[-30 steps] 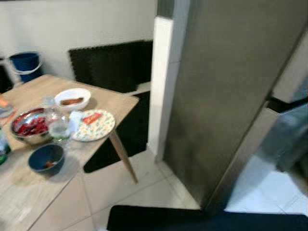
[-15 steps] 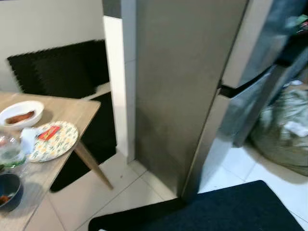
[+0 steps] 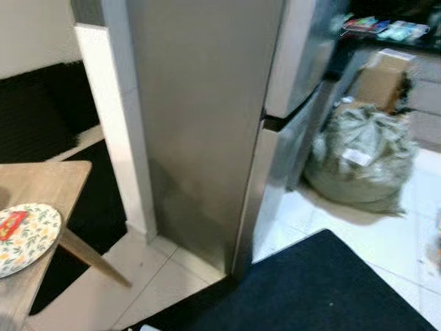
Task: Restocking fridge
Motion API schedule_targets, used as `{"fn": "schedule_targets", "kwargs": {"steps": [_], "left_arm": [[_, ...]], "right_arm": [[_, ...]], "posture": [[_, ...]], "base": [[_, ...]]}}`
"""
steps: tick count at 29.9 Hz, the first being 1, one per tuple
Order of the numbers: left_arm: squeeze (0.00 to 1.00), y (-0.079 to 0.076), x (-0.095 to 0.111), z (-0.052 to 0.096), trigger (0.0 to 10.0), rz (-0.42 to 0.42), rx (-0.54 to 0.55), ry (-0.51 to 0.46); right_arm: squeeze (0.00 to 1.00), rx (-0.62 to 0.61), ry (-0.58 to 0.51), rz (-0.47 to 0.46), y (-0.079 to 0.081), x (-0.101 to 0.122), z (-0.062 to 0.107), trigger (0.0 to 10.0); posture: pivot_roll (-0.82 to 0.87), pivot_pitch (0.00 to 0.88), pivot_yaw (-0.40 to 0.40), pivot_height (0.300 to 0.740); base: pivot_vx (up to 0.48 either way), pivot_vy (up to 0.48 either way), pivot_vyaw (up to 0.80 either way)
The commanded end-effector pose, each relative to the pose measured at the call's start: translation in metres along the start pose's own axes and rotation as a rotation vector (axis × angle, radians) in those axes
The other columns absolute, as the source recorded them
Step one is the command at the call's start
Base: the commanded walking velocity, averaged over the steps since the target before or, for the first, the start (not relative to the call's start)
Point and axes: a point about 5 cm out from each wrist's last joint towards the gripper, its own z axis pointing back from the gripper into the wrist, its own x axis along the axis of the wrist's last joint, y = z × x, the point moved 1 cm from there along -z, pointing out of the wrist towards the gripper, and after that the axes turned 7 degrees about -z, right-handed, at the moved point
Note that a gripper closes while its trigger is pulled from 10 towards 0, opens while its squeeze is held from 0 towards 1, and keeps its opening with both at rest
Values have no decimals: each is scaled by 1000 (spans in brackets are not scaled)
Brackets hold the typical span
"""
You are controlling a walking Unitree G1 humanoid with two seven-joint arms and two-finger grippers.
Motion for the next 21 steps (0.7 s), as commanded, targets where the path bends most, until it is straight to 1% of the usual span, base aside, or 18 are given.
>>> {"fn": "schedule_targets", "kwargs": {"steps": [1, 12, 21], "left_arm": [[0, -2, -1, 0, 10000, -6, -6, 10], [0, 0, -1, 0, 10000, 13, 2, 8], [0, 0, 0, 0, 10000, 18, 5, 4]], "right_arm": [[0, -3, 0, -3, -1, 1, 0, 10000], [0, -11, 9, 10, -1, -2, 0, 10000], [0, 7, 12, -4, 2, -3, 0, 10000]], "posture": [[-56, 0, -4, 740], [-56, 0, -5, 740], [-57, 0, -6, 740]], "base": [[0, 0, -731], [0, 0, -706], [0, 0, 0]]}}
